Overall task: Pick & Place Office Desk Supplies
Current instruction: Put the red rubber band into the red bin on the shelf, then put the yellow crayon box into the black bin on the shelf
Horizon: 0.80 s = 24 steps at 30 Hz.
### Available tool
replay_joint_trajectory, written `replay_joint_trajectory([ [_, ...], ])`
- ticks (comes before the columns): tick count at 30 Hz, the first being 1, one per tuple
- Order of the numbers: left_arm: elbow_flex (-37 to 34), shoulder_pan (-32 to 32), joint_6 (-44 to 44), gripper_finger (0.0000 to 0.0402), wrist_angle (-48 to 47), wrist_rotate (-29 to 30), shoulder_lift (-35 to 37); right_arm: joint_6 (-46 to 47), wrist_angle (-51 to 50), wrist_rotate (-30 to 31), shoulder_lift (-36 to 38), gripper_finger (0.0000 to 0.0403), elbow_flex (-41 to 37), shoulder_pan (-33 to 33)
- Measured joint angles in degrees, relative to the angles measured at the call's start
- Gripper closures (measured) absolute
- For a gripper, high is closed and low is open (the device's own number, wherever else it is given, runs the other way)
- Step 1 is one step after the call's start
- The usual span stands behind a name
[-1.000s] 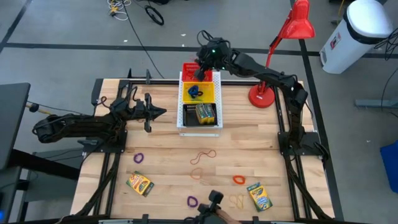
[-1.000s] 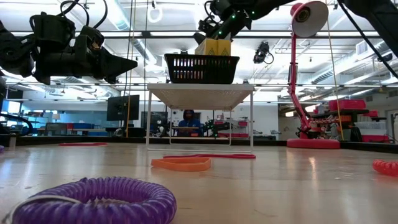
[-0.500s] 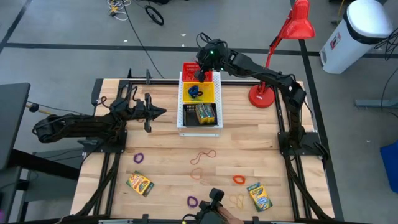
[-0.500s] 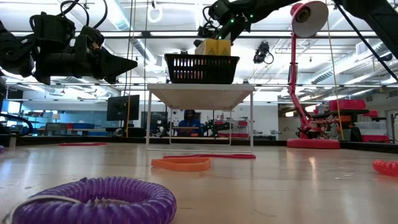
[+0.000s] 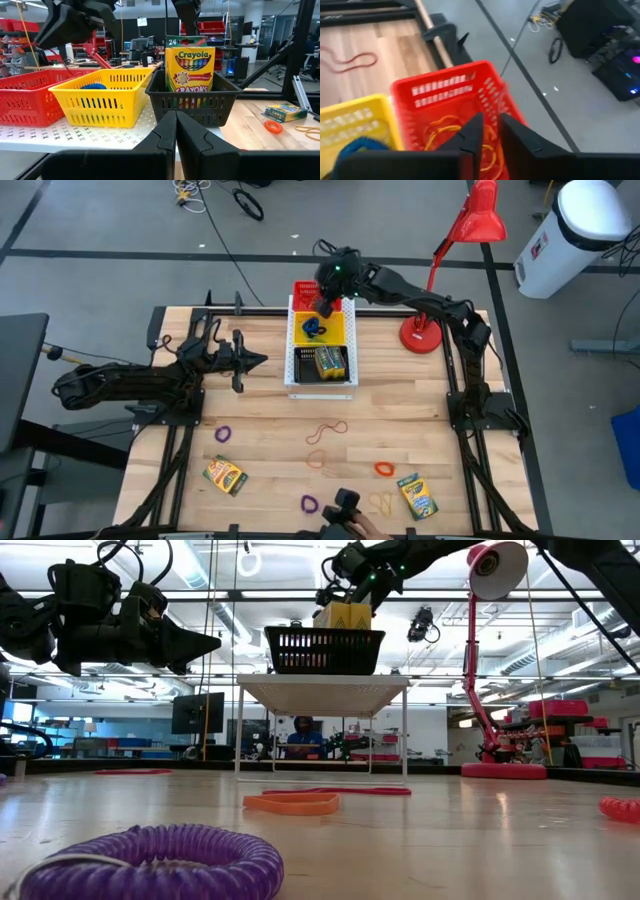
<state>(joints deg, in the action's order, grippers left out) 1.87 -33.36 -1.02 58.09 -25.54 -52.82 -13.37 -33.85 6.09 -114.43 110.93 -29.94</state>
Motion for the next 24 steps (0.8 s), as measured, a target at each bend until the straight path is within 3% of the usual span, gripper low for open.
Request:
replay_joint_trajectory([
  [8,0.00,0.00,0.00,0.0388,0.01,0.00,0.00,-2.93,-5.82,-8.22,0.20,0.0268,0.00,0.36],
  [24,0.00,0.01,-0.02,0.0388,0.01,0.00,0.00,-6.91,-10.86,-5.62,0.20,0.0284,0.55,0.44],
])
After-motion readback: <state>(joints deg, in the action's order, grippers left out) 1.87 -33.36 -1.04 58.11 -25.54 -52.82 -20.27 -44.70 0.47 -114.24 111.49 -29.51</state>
